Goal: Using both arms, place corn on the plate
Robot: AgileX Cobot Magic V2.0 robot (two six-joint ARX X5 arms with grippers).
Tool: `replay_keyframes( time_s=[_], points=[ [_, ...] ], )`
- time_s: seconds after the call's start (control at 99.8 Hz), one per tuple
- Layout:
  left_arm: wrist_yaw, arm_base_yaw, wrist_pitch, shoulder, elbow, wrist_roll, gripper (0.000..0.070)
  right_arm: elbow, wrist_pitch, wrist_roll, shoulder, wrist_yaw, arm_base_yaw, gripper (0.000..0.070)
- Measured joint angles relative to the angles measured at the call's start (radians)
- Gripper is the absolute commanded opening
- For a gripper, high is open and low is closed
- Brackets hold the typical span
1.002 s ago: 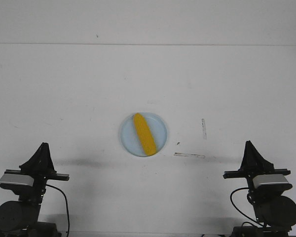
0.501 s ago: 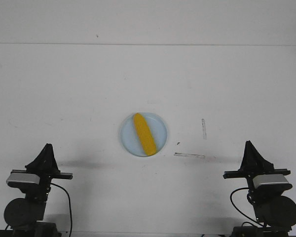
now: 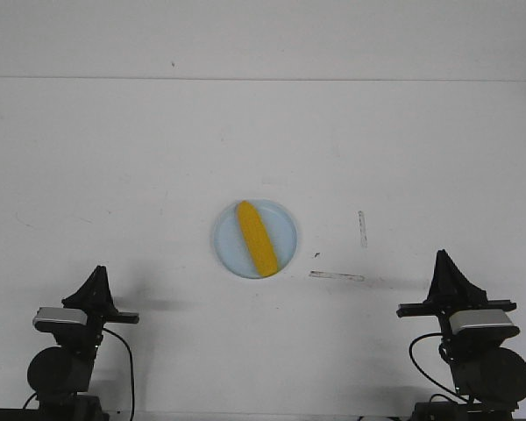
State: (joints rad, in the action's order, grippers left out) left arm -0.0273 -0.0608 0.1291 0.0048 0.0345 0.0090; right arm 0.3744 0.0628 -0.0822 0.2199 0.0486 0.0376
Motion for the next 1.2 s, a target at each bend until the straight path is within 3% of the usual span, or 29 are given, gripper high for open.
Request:
replay_keyframes(
  time_s=[1.203],
  points=[
    [0.000,0.000,0.014,0.000,0.000,0.000,0.0001,0.000,0.000,0.000,-0.002,0.000,0.000,0.0013]
  ],
)
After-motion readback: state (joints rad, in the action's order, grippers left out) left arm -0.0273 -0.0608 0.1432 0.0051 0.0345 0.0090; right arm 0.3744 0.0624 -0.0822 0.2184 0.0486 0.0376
